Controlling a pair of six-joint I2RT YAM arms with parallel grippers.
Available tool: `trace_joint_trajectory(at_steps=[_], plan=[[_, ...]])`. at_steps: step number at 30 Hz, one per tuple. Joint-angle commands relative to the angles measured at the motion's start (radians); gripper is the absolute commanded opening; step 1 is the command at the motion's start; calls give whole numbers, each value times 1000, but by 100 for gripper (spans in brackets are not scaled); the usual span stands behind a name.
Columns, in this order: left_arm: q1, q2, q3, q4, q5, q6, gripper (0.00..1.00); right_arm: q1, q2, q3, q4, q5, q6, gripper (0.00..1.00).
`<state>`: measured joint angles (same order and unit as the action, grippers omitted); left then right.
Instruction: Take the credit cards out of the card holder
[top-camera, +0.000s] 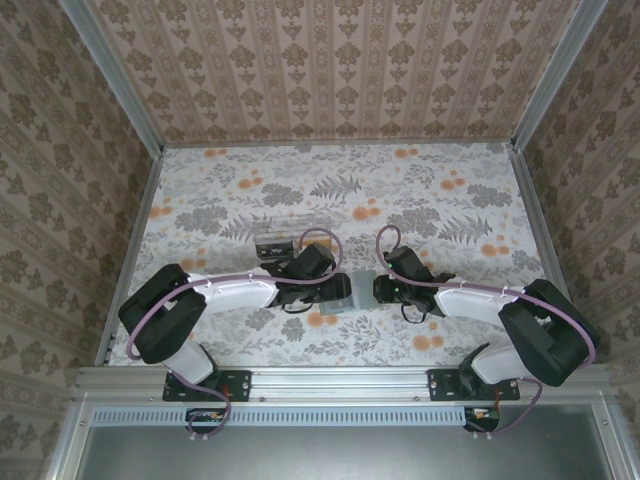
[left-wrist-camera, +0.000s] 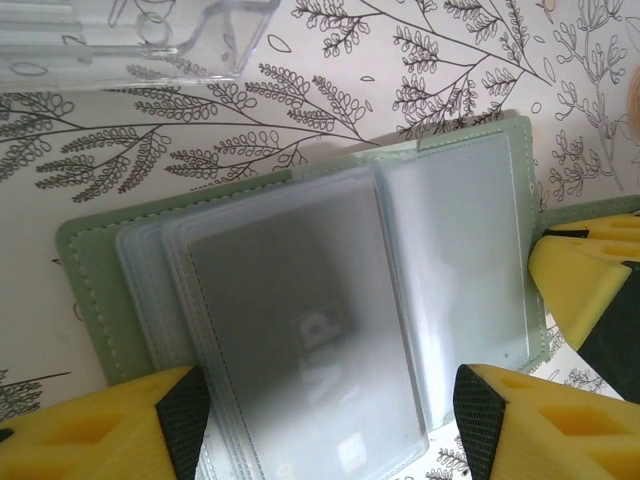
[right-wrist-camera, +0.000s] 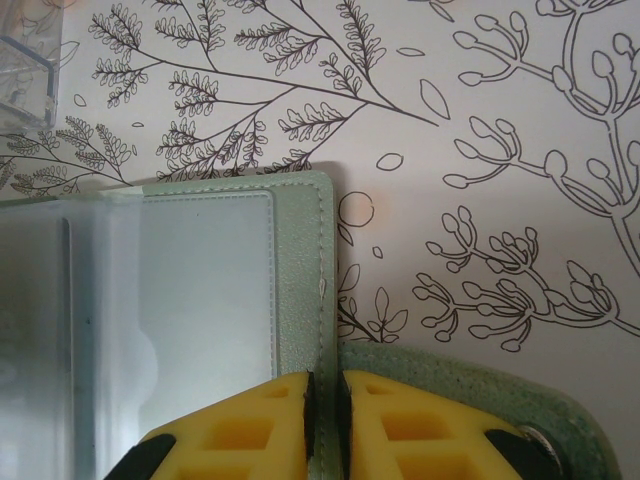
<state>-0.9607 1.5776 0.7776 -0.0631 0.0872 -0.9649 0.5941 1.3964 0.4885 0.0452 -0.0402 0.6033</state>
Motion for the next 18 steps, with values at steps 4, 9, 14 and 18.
trace_joint_trajectory(at_steps=[4,9,14,18], plan=[[-6,23,11,39,36,21,69,6,29,-4,-35,-5,4,19],[-11,24,12,75,58,34,69,6,29,-5,-35,-5,6,19],[-13,25,12,95,71,41,74,6,31,-5,-36,-5,6,19],[-15,24,10,104,77,47,80,6,32,-5,-35,-6,7,19]])
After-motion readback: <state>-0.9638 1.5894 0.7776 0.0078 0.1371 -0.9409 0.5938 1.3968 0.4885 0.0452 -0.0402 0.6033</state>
